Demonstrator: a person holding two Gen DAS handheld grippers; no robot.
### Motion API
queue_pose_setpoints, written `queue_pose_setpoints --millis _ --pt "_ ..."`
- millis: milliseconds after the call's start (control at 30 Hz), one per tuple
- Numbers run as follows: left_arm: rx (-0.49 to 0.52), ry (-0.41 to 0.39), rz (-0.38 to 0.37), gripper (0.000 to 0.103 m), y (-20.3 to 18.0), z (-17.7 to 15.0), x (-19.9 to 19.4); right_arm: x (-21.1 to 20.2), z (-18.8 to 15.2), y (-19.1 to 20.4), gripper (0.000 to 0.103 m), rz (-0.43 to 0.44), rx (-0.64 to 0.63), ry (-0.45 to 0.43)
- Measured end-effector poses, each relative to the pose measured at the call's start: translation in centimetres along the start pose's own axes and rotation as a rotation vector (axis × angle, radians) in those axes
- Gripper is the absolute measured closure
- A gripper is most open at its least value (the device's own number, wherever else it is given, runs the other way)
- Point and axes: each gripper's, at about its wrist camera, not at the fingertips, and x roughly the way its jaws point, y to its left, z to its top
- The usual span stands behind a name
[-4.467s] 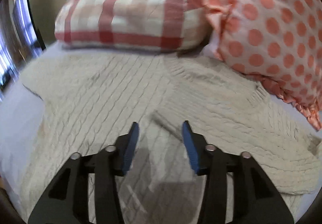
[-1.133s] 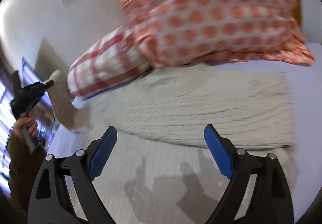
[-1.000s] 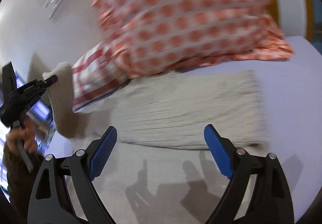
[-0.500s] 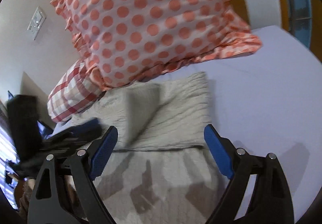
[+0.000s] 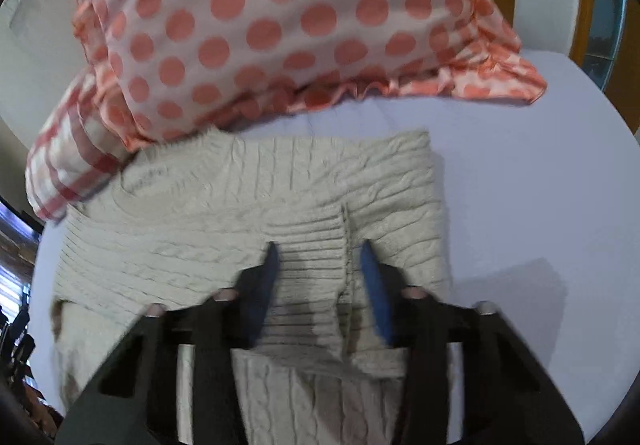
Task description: Fold small clothes
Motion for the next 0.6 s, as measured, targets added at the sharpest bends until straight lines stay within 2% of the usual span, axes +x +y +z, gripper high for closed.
queue_pose_setpoints --millis 67,167,233,267,300,333,367,400,467,533,600 --pt "-0.040 0.008 0.003 0.029 1.6 -0.8 -0.4 0.0 -0.3 0.4 0.092 -0.002 -0.036 -0.028" --pt "-0.076 0.002 0.005 0.029 3.2 -1.3 -0.7 -1.0 0.2 0.4 0.093 -0.028 -0.034 -0.087" --pt "-0.089 0.006 0.001 0.029 3.5 -1.4 -0.8 -1.0 0.7 0.7 0.092 -0.044 -0.054 -0.081" --pt "-0.090 0.008 -0.007 0.029 3.5 -1.7 -1.0 -1.0 0.7 0.8 0.085 -0.052 -0.063 -0.069" --pt "-0.087 0.013 -0.010 0.029 3.6 -2.0 -1.2 -1.4 0.5 0.8 0.065 -0.047 -0.063 -0.057" --pt "-0.077 0.022 -0.008 0.029 3.6 -2.4 -1.7 -2.0 0.3 0.8 0.050 -0.034 -0.058 -0.053" --pt "-0.071 0.027 -0.007 0.029 3.5 -2.5 -1.8 -3.0 -0.2 0.6 0.023 -0.006 -0.050 -0.061" --pt "-0.065 0.034 -0.008 0.029 3.5 -3.0 -2.1 -4.2 -0.8 0.4 0.018 0.027 -0.045 -0.080" --pt "-0.062 0.057 -0.021 0.029 3.9 -4.2 -2.9 -7.2 -2.8 0.0 0.018 0.086 -0.061 -0.116" --pt "-0.076 0.088 -0.056 0.029 4.4 -5.8 -3.7 -9.4 -5.2 -0.8 0.026 0.098 -0.074 -0.107" --pt "-0.092 0.121 -0.084 0.031 4.6 -7.3 -4.0 -10.5 -7.7 -1.9 0.042 0.112 -0.071 -0.068"
